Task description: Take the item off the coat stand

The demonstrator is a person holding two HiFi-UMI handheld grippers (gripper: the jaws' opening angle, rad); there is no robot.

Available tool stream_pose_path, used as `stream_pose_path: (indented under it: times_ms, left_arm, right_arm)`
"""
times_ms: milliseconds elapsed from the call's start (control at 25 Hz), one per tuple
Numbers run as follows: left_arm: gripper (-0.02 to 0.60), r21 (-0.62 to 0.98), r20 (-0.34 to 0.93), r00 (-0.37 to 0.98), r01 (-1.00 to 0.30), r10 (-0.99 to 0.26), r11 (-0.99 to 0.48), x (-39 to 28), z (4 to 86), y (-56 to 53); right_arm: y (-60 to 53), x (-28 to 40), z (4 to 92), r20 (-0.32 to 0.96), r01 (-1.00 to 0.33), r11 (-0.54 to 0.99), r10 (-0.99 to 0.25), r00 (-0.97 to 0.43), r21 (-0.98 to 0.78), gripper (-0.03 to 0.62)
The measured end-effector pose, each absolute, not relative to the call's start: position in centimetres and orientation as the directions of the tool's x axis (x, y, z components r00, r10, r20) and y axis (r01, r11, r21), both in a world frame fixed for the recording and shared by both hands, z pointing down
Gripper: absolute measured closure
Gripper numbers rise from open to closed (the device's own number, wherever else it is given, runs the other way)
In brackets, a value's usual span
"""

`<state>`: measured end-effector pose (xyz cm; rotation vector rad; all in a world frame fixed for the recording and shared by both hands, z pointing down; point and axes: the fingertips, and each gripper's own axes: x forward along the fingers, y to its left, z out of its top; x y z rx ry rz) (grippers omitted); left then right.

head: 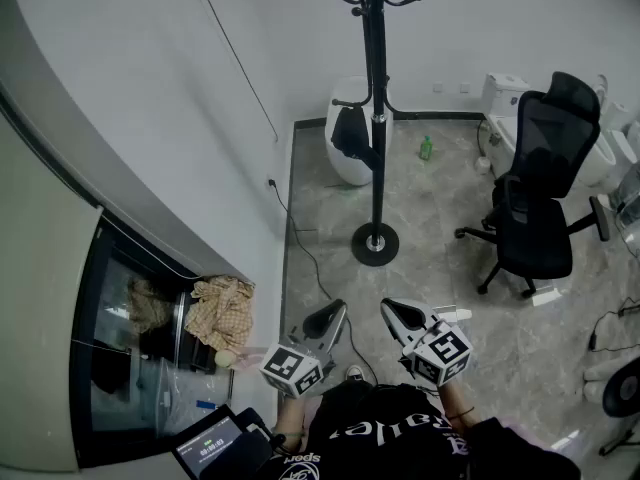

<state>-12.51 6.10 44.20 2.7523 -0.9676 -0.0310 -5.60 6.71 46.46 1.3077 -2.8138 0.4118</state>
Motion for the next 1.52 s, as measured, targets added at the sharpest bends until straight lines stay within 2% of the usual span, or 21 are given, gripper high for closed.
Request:
stream_pose_path:
  times_ms: [280, 640, 1000, 1520]
  left_arm:
    - [0.567, 0.252, 0.057, 0.779, -0.616, -0.624, -0.746, -15.3, 45.6, 2.9]
    - [0.507, 0.311, 0.065, 0.800, -0.584, -0.596, -0.750, -14.0, 47.4, -0.5]
    - [0.483, 0.288, 0.083, 0.780, -0.615, -0.620, -0.734, -10.3, 47.6, -9.1]
    - [0.483, 0.248, 0.086, 0.652, -0.746, -0.753, -0.618, -5.0, 48.5, -24.7]
  right_arm:
    - [3.9, -7.4, 47.1, 0.151, -0.771, 0.600, -0.759, -0.633, -0.213, 0.577]
    - [1.0, -6.2, 48.6, 0.194, -0.787, 0.573, -0.765, -0.613, -0.229, 0.577]
    - [-7.3, -1.4, 49.3, 0.187, -0.772, 0.588, -0.753, -0.631, -0.241, 0.577]
    - [-21.3, 5.9, 48.2, 0.182, -0.651, 0.725, -0.625, -0.759, -0.225, 0.577]
